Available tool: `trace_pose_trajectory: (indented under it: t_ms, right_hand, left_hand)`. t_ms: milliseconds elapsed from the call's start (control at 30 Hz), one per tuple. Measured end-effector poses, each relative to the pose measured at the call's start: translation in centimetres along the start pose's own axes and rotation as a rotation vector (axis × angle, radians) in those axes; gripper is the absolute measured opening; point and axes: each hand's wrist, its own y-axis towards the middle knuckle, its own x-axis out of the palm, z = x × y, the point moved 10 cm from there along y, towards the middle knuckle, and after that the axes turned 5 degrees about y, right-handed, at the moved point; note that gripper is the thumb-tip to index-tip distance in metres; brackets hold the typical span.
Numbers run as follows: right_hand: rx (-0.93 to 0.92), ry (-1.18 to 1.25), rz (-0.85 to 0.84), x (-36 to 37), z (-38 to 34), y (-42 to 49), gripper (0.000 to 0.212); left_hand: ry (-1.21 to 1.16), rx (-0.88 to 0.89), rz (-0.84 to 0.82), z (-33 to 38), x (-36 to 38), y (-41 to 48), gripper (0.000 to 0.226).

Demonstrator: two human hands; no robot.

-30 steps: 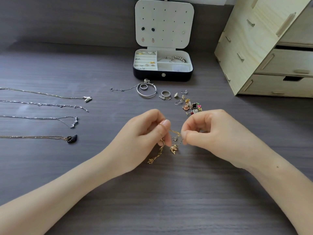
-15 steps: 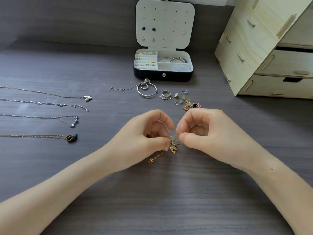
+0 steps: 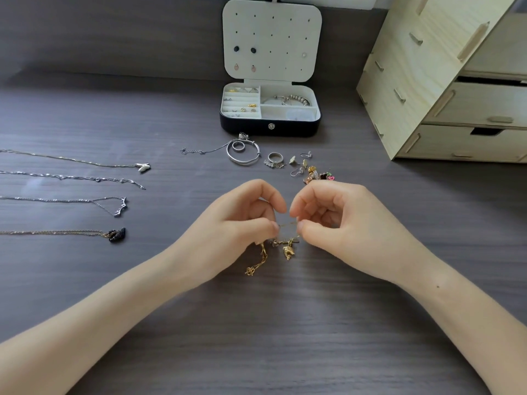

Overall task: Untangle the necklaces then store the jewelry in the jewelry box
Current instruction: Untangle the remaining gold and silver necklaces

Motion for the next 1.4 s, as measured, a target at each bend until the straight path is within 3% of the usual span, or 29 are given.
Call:
trace_pose_trajectory:
  t_ms: [133, 367, 833, 1133, 1400]
  right_hand:
    - [-0.034, -0.055, -0.020, 0.6, -0.3, -0.2, 0.023]
    - [-0.158, -0.208, 0.062, 0.5, -1.7, -0.6, 0.004]
    - [-0.182, -0.217, 0.111, 0.5, -1.7, -0.5, 0.010]
    - [0.028, 0.394, 0.040, -0.7, -0.1, 0.3, 0.005]
    - [-0.024, 0.437, 0.026, -0.4, -0.5, 0.3, 0.004]
  left_hand:
    - [-0.097, -0.022, 0.015, 0.1, -0.3, 0.1, 0.023]
    - [-0.160, -0.029, 0.024, 0.5, -0.3, 0.0, 0.022]
    - [-0.205, -0.006, -0.024, 0.7, 0.0, 0.0, 0.024]
    - [-0.020, 0.001, 0.059, 0.4, -1.3, 0.2, 0.021]
    - [0.307, 0.074, 0.142, 0.3, -1.6, 0.2, 0.006]
